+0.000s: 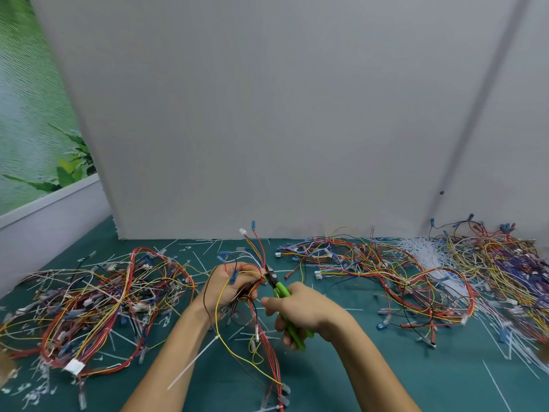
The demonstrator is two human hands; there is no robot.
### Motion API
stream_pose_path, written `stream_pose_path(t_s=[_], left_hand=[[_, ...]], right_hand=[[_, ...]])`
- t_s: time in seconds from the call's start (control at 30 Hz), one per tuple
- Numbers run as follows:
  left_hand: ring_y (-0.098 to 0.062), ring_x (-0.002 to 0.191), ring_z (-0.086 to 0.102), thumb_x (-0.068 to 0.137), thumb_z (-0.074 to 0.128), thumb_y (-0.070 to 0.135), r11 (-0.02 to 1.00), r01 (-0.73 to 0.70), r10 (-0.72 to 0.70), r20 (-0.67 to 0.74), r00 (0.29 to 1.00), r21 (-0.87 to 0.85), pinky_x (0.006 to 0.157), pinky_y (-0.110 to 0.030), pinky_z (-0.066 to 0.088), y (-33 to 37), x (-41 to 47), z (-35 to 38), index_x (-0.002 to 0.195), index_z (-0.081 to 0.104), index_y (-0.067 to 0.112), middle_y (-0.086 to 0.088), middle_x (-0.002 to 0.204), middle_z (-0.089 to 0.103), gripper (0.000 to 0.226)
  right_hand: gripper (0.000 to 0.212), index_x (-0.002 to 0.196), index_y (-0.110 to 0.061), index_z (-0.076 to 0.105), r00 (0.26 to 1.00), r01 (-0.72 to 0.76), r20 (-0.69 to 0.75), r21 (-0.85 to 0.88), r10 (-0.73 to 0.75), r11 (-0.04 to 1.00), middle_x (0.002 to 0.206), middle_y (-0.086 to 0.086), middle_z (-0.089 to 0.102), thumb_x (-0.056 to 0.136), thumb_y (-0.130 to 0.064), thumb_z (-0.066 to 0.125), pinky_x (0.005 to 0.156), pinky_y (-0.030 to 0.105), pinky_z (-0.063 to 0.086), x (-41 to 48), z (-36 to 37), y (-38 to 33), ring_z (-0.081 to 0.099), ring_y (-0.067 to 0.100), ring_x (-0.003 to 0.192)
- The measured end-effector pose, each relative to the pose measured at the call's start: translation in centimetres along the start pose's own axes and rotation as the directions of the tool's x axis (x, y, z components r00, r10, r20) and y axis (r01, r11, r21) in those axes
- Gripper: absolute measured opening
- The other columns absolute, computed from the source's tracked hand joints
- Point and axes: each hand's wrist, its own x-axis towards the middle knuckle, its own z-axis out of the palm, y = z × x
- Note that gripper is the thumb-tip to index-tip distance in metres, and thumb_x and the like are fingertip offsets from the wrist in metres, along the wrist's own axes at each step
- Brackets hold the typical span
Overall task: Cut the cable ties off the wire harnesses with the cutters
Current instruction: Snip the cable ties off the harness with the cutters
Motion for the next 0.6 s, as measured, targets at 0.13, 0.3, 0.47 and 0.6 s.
stream_pose_path(t_s=[0.13, 0.3, 0.47, 0.6], left_hand=[[-0.021, 0.053, 0.061, 0.088, 0.072, 0.005, 0.999, -0.002, 0.001, -0.026, 1.000, -0.035, 0.051, -0.026, 0.049, 0.25, 0.07, 0.05, 0.097, 0.072, -0.008, -0.025, 0.085, 0.071, 0.016], [-0.020, 0.056, 0.063, 0.086, 0.073, 0.006, 1.000, -0.003, 0.002, -0.027, 1.000, -0.025, 0.053, -0.025, 0.051, 0.10, 0.12, 0.20, 0.092, 0.075, -0.004, -0.017, 0.076, 0.072, 0.011], [-0.018, 0.072, 0.069, 0.084, 0.074, 0.005, 1.000, -0.015, 0.015, -0.076, 0.997, 0.002, 0.057, -0.022, 0.054, -0.05, 0.30, 0.35, 0.087, 0.078, 0.003, -0.018, 0.089, 0.077, 0.005], [-0.016, 0.071, 0.069, 0.083, 0.075, 0.008, 1.000, -0.023, 0.024, -0.064, 0.998, 0.016, 0.057, -0.022, 0.054, 0.14, 0.09, 0.28, 0.085, 0.079, 0.007, -0.016, 0.088, 0.077, 0.004]], right_hand=[[0.027, 0.099, -0.002, 0.061, 0.999, 0.020, -0.032, -0.007, -0.020, 1.000, 0.065, 0.005, 0.062, 0.104, -0.028, 0.058, 0.042, 0.028, 0.053, 0.26, 0.21, 0.14, 0.063, 0.020, 0.044], [0.042, 0.104, -0.001, 0.062, 1.000, 0.003, -0.021, 0.023, -0.003, 1.000, 0.069, 0.008, 0.063, 0.100, -0.043, 0.062, 0.044, 0.030, 0.054, 0.06, 0.23, -0.10, 0.065, 0.022, 0.046], [0.062, 0.115, 0.000, 0.057, 1.000, 0.003, 0.025, 0.099, -0.005, 0.995, 0.079, 0.010, 0.066, 0.095, -0.058, 0.064, 0.049, 0.032, 0.058, -0.01, 0.26, 0.02, 0.070, 0.027, 0.056], [0.061, 0.118, 0.000, 0.058, 0.998, -0.001, 0.066, 0.159, -0.009, 0.987, 0.084, 0.013, 0.073, 0.093, -0.055, 0.068, 0.059, 0.039, 0.062, -0.02, 0.02, -0.01, 0.072, 0.026, 0.074]])
